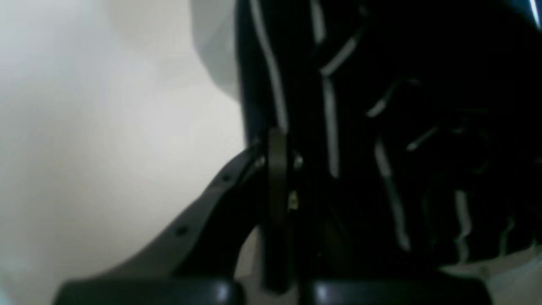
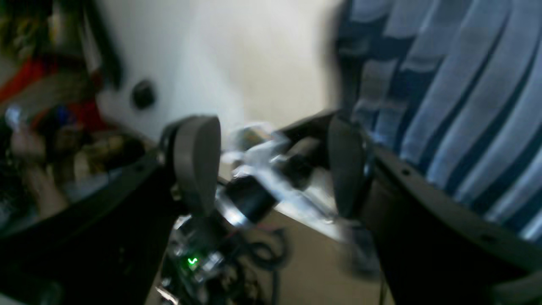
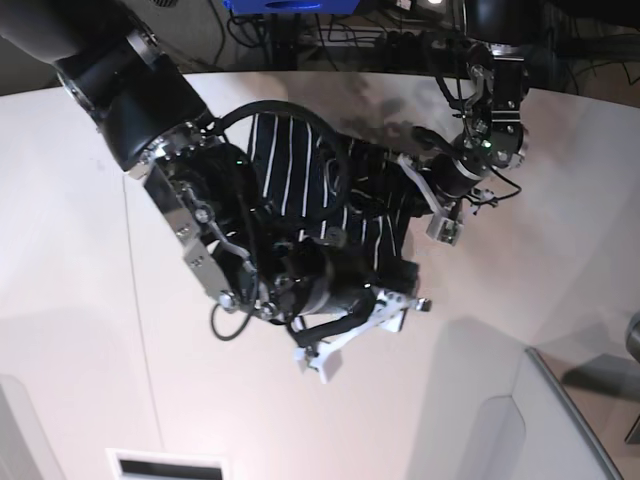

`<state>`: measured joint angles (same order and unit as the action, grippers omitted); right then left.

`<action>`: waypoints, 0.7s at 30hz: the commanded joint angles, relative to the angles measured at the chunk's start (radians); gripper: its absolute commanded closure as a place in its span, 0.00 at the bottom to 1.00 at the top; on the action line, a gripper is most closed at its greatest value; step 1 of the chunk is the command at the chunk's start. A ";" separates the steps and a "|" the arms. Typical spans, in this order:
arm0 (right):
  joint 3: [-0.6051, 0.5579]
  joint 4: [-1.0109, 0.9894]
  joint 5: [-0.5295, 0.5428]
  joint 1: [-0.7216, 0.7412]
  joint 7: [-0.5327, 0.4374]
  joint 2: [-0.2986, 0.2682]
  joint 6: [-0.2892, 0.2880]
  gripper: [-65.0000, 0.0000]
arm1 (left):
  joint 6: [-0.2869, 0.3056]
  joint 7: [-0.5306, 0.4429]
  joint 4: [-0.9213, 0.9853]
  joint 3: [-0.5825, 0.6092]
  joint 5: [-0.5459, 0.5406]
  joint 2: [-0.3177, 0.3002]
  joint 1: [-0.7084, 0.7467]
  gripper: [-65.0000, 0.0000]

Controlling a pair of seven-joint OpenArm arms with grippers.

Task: Layout the t-shirt on the table in an organized manner, then fold the t-shirt properly
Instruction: 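Release the folded end and lift the right gripper off the shirt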

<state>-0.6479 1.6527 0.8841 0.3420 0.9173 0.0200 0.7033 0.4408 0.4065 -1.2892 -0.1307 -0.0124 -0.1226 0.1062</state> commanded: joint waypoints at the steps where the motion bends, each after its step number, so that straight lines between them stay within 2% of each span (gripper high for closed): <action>1: 0.012 0.034 0.016 0.025 -0.007 -0.007 -0.005 0.42 | -0.007 -0.019 -0.017 -0.008 -0.011 -0.013 -0.004 1.00; 3: 0.017 0.036 0.016 0.024 -0.008 -0.064 -0.005 0.48 | -0.007 -0.019 -0.040 -0.053 -0.018 -0.028 0.000 1.00; 4: 0.018 0.033 0.016 0.022 -0.008 -0.093 -0.005 0.57 | -0.007 -0.019 -0.057 -0.085 -0.042 -0.032 0.005 1.00; 6: 0.018 0.016 0.019 -0.007 -0.008 -0.122 -0.005 0.77 | -0.006 -0.019 -0.089 -0.143 -0.107 -0.041 0.026 1.00; 8: 0.017 0.002 0.017 -0.033 -0.008 -0.131 -0.005 1.00 | -0.006 -0.002 -0.134 -0.174 -0.157 -0.087 0.045 1.00; 11: 0.010 -0.003 0.016 -0.083 -0.008 -0.148 -0.005 0.96 | -0.006 0.084 -0.217 -0.214 -0.240 -0.144 0.073 1.00; 12: 0.010 -0.001 0.014 -0.096 -0.010 -0.153 -0.005 0.98 | -0.006 0.104 -0.249 -0.241 -0.272 -0.156 0.091 1.00; 14: 0.013 0.004 0.004 -0.119 -0.010 -0.157 -0.005 1.00 | -0.006 0.144 -0.332 -0.295 -0.364 -0.164 0.126 1.00; 17: 0.013 0.004 -0.076 -0.143 -0.054 -0.165 -0.005 1.00 | -0.006 0.256 -0.488 -0.310 -0.532 -0.159 0.177 1.00; 19: 0.017 0.004 -0.112 -0.156 -0.077 -0.180 -0.005 1.00 | -0.007 0.309 -0.579 -0.249 -0.611 -0.136 0.191 1.00; 21: 0.018 0.004 -0.119 -0.157 -0.080 -0.211 -0.005 1.00 | -0.012 0.311 -0.608 -0.165 -0.617 -0.111 0.191 1.00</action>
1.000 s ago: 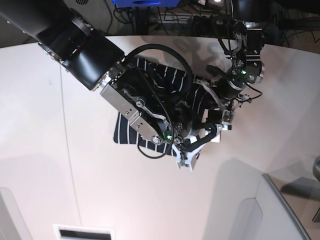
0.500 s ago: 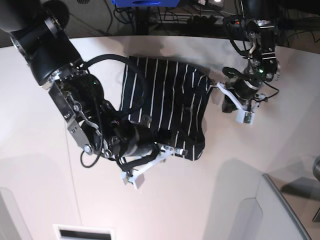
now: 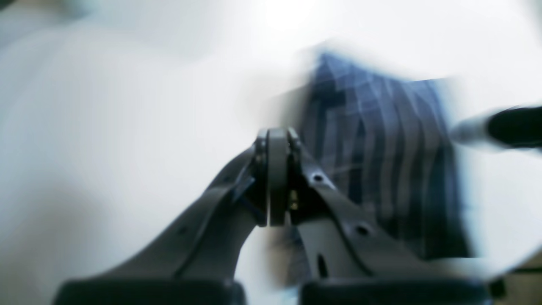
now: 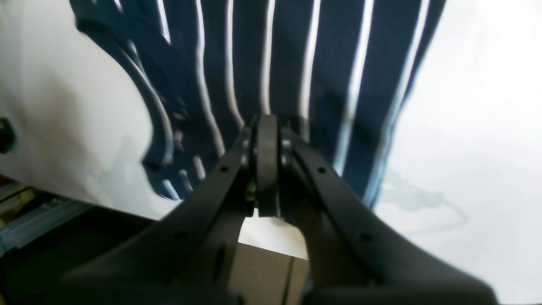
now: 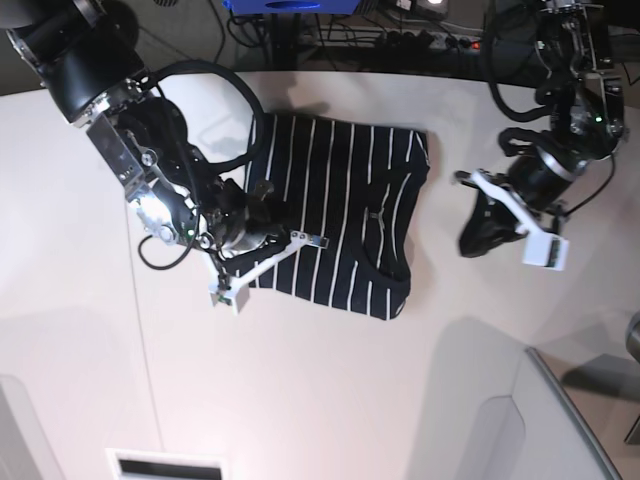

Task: Layout the t-shirt on the table in an organized manner, then fold the t-shirt properly
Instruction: 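Release the folded end and lift the right gripper off the shirt, then grasp the folded shirt's corners with both grippers and square it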

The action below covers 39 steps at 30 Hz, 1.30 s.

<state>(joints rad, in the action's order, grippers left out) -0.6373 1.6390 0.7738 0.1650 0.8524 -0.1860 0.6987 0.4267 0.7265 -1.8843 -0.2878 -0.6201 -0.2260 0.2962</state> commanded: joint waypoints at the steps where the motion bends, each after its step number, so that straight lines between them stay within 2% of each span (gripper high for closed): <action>1: 0.007 0.016 -0.009 0.020 -0.014 -0.016 -0.001 1.00 | 0.002 -0.009 -0.005 0.025 -0.002 0.006 -0.004 1.00; 7: 0.026 0.016 -0.010 -0.005 -0.040 -0.089 -0.001 1.00 | 0.002 -0.018 0.136 0.134 0.300 0.142 -0.079 1.00; 9: 0.055 0.017 -0.009 -0.011 -0.072 -0.100 -0.001 1.00 | 0.002 -0.061 0.190 0.154 0.394 0.181 -0.101 1.00; 10: 0.058 0.017 -0.009 -0.005 -0.078 -0.102 -0.021 1.00 | 0.002 -0.084 0.210 0.161 0.432 0.190 -0.105 1.00; 11: 0.063 0.017 -0.010 0.011 -0.077 -0.102 -0.067 1.00 | 0.002 -0.097 0.217 0.170 0.455 0.195 -0.105 1.00; 13: 0.061 0.005 -0.010 0.048 -0.077 -0.100 -0.172 1.00 | 0.005 -0.100 0.216 0.181 0.463 0.193 -0.079 1.00; 15: 0.057 -0.026 -0.014 0.081 -0.077 -0.094 -0.245 1.00 | 0.007 -0.101 0.179 0.183 0.463 0.192 -0.033 1.00; 19: 0.055 -0.127 -0.015 0.169 -0.083 -0.040 -0.320 1.00 | 0.007 -0.112 0.144 0.198 0.463 0.193 0.045 1.00; 22: 0.053 -0.294 -0.015 0.241 -0.083 0.001 -0.389 1.00 | 0.004 -0.198 0.188 0.233 0.475 0.192 0.071 1.00; 24: 0.053 -0.382 -0.026 0.272 -0.091 0.027 -0.436 1.00 | 0.004 -0.213 0.217 0.226 0.475 0.190 0.074 1.00; 27: 0.030 -0.455 -0.130 0.288 -0.137 0.078 -0.511 1.00 | 0.004 -0.213 0.239 0.223 0.475 0.165 0.091 1.00; 30: 0.030 -0.580 -0.231 0.298 -0.144 0.141 -0.523 1.00 | 0.002 -0.215 0.246 0.218 0.475 0.155 0.097 1.00; 32: 0.030 -0.644 -0.271 0.298 -0.152 0.161 -0.523 1.00 | 0.002 -0.216 0.266 0.213 0.475 0.153 0.091 1.00; 35: 0.029 -0.716 -0.287 0.295 -0.218 0.167 -0.525 1.00 | 0.002 -0.216 0.329 0.213 0.475 0.142 0.038 1.00; 39: 0.029 -0.756 -0.290 0.298 -0.229 0.153 -0.525 1.00 | 0.002 -0.216 0.417 0.215 0.475 0.138 -0.038 1.00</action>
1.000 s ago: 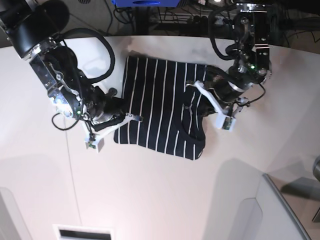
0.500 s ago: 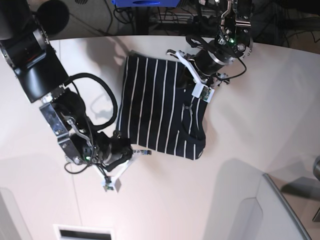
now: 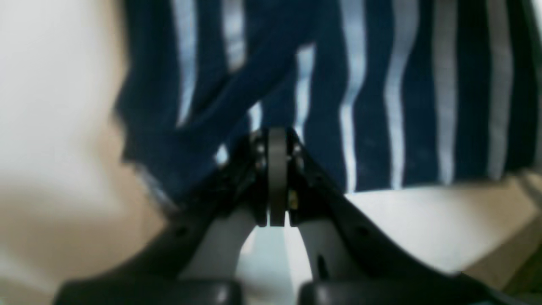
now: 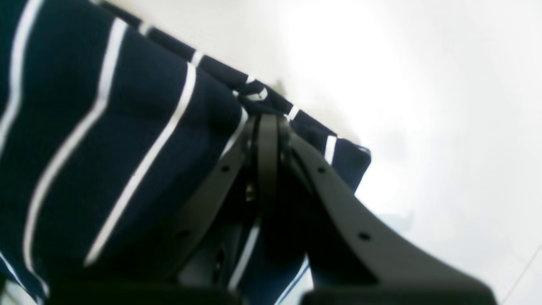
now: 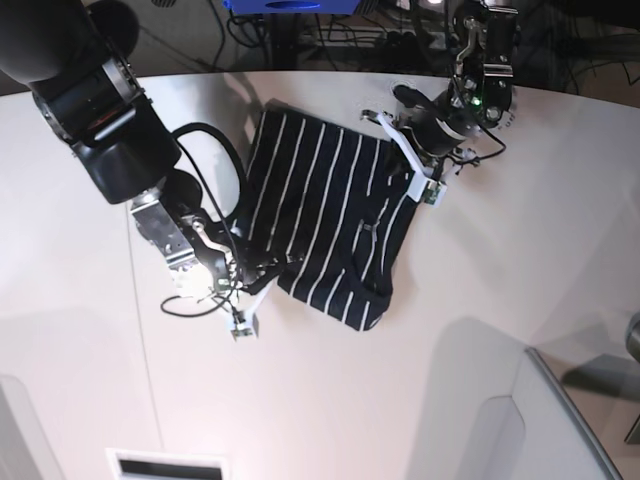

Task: Layout the t-shirt on the table in an organized manner, then fold the t-shirt properly
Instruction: 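Grasp the folded shirt's corners with both grippers and square it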

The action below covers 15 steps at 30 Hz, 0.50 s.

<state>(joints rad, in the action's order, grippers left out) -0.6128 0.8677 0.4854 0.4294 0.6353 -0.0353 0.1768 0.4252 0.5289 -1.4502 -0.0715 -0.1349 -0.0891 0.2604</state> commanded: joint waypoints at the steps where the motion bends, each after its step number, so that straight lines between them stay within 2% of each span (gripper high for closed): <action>1: 0.006 0.015 -0.001 0.033 -0.012 -0.013 -0.003 1.00 | 0.002 -0.019 0.004 -0.001 0.001 0.001 -0.026 1.00; 6: 0.009 0.015 -0.001 0.029 -0.009 -0.051 0.003 1.00 | 0.002 -0.020 0.121 -0.001 0.114 0.010 -0.155 1.00; 11: 0.011 0.017 0.000 0.006 -0.009 -0.088 0.007 1.00 | 0.002 -0.020 0.205 -0.001 0.129 0.018 -0.292 1.00; 15: 0.011 0.043 0.002 -0.034 0.016 -0.097 0.088 1.00 | 0.002 -0.020 0.305 0.003 0.131 0.022 -0.398 1.00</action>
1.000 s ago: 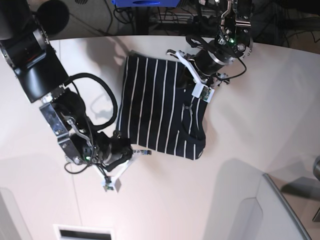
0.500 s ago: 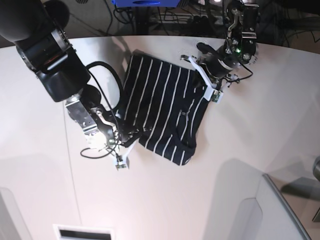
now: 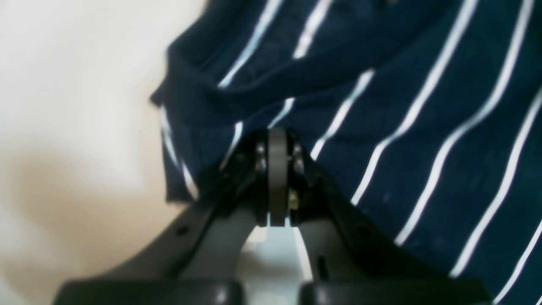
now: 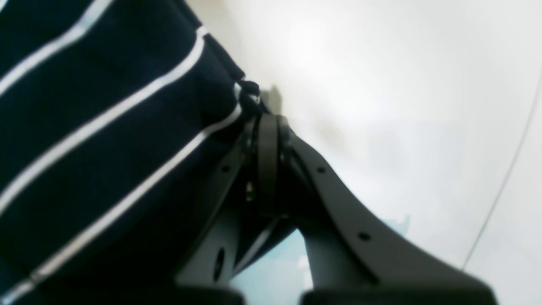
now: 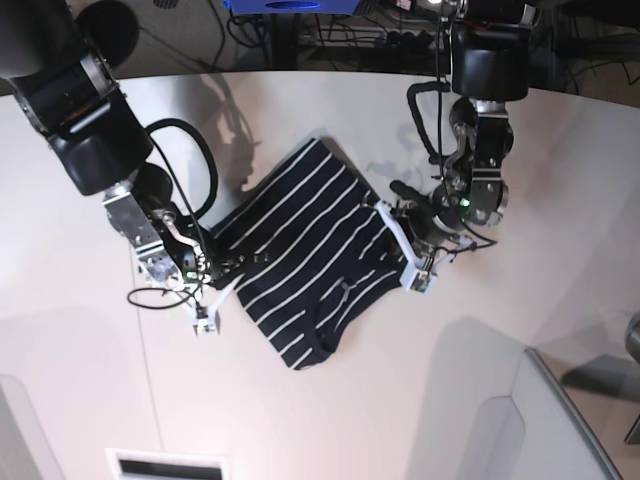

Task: Layout the t-shirt on the table in an organized manner, then fold the t-shirt properly
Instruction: 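Grasp the folded shirt's corners with both grippers and square it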

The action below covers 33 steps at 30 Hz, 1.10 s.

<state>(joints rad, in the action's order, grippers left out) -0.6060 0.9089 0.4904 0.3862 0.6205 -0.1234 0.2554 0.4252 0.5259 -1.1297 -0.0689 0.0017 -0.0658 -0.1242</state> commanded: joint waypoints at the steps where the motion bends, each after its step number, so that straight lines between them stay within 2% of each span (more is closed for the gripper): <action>1: 0.004 0.023 -0.003 -0.011 0.039 -0.020 0.025 1.00 | 0.002 -0.017 0.007 0.005 -0.006 0.001 -0.039 1.00; 6: 0.013 0.180 -0.002 -0.103 0.072 -0.058 0.041 1.00 | 0.002 -0.019 0.056 0.008 -0.006 0.002 -0.119 1.00; 9: 0.113 0.267 -0.006 -0.175 0.109 -0.061 0.057 1.00 | 0.002 -0.019 0.058 0.008 -0.006 0.002 -0.151 1.00; 14: 0.177 0.422 -0.006 -0.267 0.175 -0.063 0.057 1.00 | 0.002 -0.023 0.106 0.008 -0.006 0.022 -0.194 1.00; 18: 0.237 0.520 -0.006 -0.339 0.190 -0.057 0.058 1.00 | 0.002 -0.135 0.161 0.007 -0.006 0.050 -0.202 1.00; 21: 0.271 0.573 -0.006 -0.350 0.203 -0.061 0.060 1.00 | 0.002 -0.152 0.150 -0.006 -0.016 0.064 -0.202 1.00; 25: 0.358 0.660 -0.006 -0.350 0.270 -0.065 0.060 1.00 | 0.002 -0.122 -0.066 -0.076 -0.116 0.062 -0.145 1.00; 29: 0.372 0.685 -0.008 -0.312 0.270 -0.092 0.060 1.00 | 0.002 0.050 -0.303 -0.113 -0.141 0.059 -0.062 1.00; 33: 0.372 0.516 -0.008 -0.229 0.243 -0.101 0.058 1.00 | 0.004 0.092 -0.474 -0.110 -0.118 0.062 0.097 1.00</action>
<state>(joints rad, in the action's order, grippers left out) -0.2390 1.4082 0.4892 0.1463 0.8658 -0.2153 0.3122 0.4229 0.6422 -1.5856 -0.1783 -0.1055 -0.0021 -0.0090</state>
